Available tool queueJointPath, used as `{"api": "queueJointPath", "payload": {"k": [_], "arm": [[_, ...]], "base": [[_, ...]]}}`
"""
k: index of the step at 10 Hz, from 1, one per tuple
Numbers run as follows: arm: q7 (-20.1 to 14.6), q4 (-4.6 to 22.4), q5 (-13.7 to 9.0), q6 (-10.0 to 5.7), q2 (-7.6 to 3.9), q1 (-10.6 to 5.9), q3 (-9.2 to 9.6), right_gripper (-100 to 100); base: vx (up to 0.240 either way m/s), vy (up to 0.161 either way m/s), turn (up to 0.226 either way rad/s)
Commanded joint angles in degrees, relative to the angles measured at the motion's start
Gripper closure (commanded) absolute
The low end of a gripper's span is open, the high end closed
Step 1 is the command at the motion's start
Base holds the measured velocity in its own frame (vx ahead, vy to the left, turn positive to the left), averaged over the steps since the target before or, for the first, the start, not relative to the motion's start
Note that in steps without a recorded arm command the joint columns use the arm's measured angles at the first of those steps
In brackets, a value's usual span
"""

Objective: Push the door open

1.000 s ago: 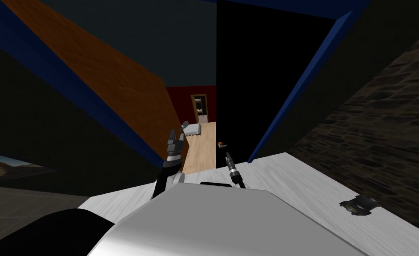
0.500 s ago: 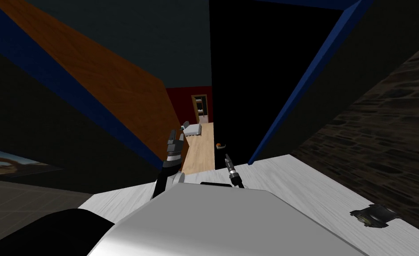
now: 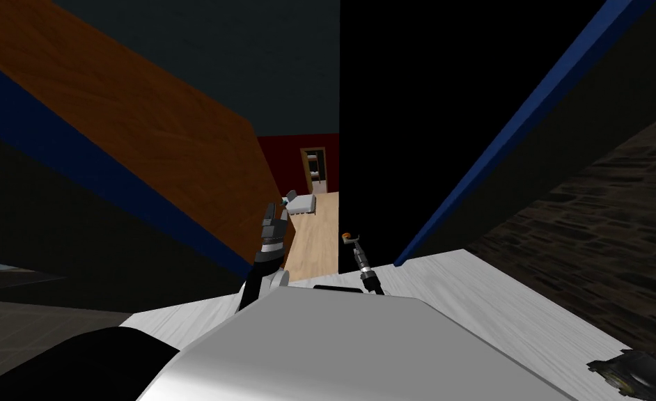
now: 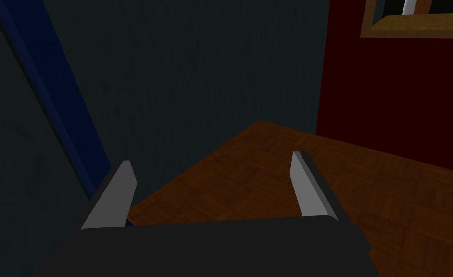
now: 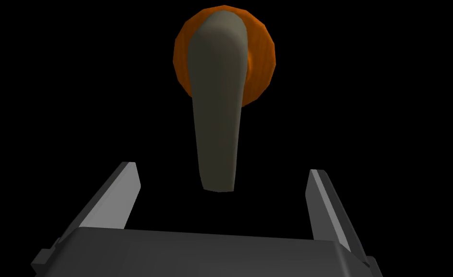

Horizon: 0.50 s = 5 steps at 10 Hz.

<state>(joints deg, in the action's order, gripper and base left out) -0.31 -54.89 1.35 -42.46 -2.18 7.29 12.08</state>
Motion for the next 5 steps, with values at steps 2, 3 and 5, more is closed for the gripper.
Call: {"api": "queueJointPath", "payload": {"k": [2, 3, 5], "arm": [[0.0, 0.8, -0.2, -0.42, 0.94, -0.35, -0.37, -100], [0.0, 1.0, -0.2, -0.55, 1.67, -0.47, -0.5, -100], [0.0, 1.1, -0.2, -0.51, 1.3, -0.57, -0.46, 100]], "base": [[0.204, 0.026, 0.026], [0.174, 0.02, 0.026], [0.033, 0.006, 0.0]]}}
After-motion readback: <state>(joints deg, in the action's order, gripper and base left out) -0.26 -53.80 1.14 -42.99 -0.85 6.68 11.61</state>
